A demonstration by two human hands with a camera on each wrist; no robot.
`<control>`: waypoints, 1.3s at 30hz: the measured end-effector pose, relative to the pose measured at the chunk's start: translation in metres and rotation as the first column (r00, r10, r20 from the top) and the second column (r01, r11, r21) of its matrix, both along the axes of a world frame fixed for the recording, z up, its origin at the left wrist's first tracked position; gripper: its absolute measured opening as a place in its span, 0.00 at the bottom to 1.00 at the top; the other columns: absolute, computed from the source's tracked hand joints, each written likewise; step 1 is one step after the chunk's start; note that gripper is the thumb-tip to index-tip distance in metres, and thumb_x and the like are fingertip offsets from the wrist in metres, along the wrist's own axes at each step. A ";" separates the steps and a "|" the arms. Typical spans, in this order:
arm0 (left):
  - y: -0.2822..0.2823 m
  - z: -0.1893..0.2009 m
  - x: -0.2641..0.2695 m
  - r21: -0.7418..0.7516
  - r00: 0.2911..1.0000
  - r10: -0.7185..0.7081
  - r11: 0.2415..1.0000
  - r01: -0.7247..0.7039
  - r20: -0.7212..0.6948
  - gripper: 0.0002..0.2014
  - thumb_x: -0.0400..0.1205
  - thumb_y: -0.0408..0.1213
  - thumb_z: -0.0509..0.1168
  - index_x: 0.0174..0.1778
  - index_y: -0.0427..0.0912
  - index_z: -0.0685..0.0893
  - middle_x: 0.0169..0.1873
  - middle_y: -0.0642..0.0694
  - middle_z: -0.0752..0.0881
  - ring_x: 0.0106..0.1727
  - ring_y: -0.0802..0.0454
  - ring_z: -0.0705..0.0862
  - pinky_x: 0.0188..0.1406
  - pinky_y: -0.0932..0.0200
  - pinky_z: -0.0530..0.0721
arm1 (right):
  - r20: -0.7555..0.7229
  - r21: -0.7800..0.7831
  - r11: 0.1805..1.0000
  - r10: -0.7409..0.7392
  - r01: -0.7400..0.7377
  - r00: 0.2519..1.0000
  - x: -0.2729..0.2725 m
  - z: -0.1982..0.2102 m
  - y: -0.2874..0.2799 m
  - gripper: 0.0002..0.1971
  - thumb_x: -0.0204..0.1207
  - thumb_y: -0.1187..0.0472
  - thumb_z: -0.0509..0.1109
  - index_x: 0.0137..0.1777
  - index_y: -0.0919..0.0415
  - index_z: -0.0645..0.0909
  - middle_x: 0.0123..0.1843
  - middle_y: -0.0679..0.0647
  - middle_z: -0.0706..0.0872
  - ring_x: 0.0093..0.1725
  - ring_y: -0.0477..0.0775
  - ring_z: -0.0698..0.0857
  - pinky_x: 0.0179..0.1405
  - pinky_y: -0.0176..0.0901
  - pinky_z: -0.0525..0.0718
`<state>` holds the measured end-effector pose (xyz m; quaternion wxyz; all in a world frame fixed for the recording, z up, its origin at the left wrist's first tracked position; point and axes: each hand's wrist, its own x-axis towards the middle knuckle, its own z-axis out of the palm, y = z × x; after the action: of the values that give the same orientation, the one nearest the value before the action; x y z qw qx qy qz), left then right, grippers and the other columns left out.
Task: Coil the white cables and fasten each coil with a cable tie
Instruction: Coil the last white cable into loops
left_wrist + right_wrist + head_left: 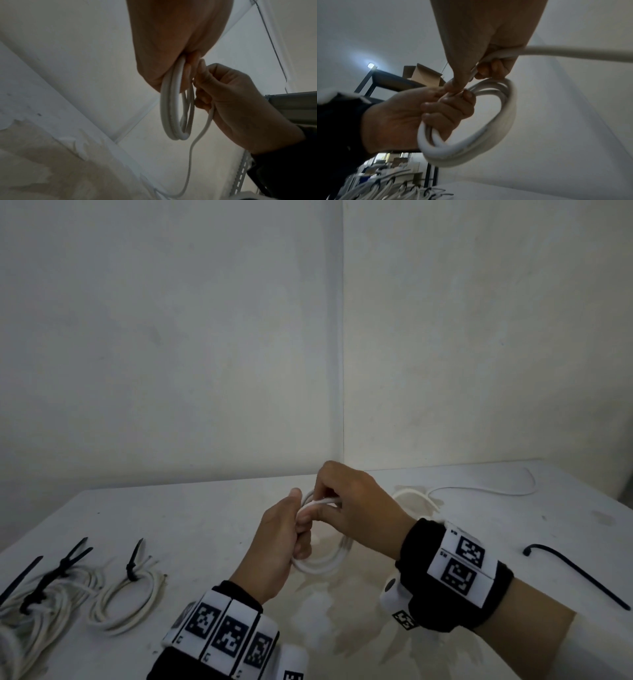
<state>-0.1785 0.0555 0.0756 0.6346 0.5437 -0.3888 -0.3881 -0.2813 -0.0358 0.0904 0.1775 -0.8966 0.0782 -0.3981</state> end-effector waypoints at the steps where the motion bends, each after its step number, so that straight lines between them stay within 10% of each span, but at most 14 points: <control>1: 0.001 0.002 0.002 0.010 1.000 -0.015 1.000 0.015 -0.003 0.22 0.87 0.42 0.47 0.27 0.41 0.68 0.18 0.52 0.63 0.16 0.58 0.59 0.17 0.66 0.60 | 0.006 -0.015 1.000 0.009 -0.009 1.000 -0.001 0.001 -0.004 0.17 0.69 0.50 0.73 0.37 0.65 0.77 0.34 0.46 0.72 0.34 0.50 0.72 0.33 0.32 0.71; 7: 0.010 0.005 0.008 0.086 0.994 -0.107 0.990 0.109 -0.028 0.19 0.86 0.41 0.50 0.32 0.37 0.75 0.18 0.50 0.64 0.15 0.58 0.59 0.15 0.67 0.61 | -0.248 0.128 0.987 -0.065 0.099 0.967 -0.010 0.000 -0.011 0.18 0.77 0.45 0.65 0.62 0.52 0.82 0.52 0.47 0.85 0.47 0.35 0.77 0.47 0.26 0.73; 12: 0.009 0.004 0.006 0.056 0.997 -0.072 0.996 0.072 -0.009 0.20 0.87 0.43 0.48 0.33 0.38 0.75 0.18 0.52 0.65 0.17 0.58 0.60 0.18 0.66 0.61 | -0.331 0.284 0.950 -0.031 0.131 0.943 -0.009 0.002 -0.003 0.14 0.80 0.48 0.60 0.40 0.54 0.80 0.27 0.43 0.80 0.28 0.42 0.76 0.35 0.36 0.73; 23: 0.006 -0.005 0.009 -0.199 0.774 0.250 0.966 -0.163 0.582 0.20 0.76 0.56 0.46 0.29 0.49 0.76 0.22 0.52 0.75 0.18 0.60 0.73 0.24 0.65 0.70 | -0.344 0.237 0.960 -0.062 0.151 0.937 -0.007 0.006 -0.001 0.13 0.81 0.48 0.59 0.41 0.54 0.76 0.26 0.42 0.75 0.28 0.42 0.74 0.35 0.38 0.72; 30: 0.016 0.006 0.016 0.063 0.959 -0.154 0.988 0.143 0.238 0.10 0.73 0.38 0.69 0.46 0.39 0.80 0.29 0.45 0.84 0.31 0.54 0.88 0.33 0.66 0.84 | -0.287 0.372 0.913 -0.062 0.171 0.956 -0.012 0.006 -0.011 0.16 0.80 0.47 0.59 0.32 0.49 0.74 0.21 0.45 0.73 0.20 0.42 0.71 0.29 0.35 0.70; 39: 0.014 -0.006 0.014 0.013 0.966 -0.111 0.994 0.111 0.235 0.16 0.66 0.36 0.72 0.48 0.39 0.79 0.29 0.46 0.87 0.32 0.46 0.90 0.31 0.60 0.86 | -0.314 0.369 0.912 -0.061 0.181 0.948 -0.015 0.003 -0.011 0.15 0.80 0.48 0.60 0.32 0.49 0.73 0.20 0.45 0.73 0.19 0.39 0.72 0.27 0.32 0.69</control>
<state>-0.1645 0.0700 0.0698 0.5612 0.5632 -0.4911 -0.3559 -0.2966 -0.0464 0.0931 0.3146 -0.8853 0.2380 -0.2462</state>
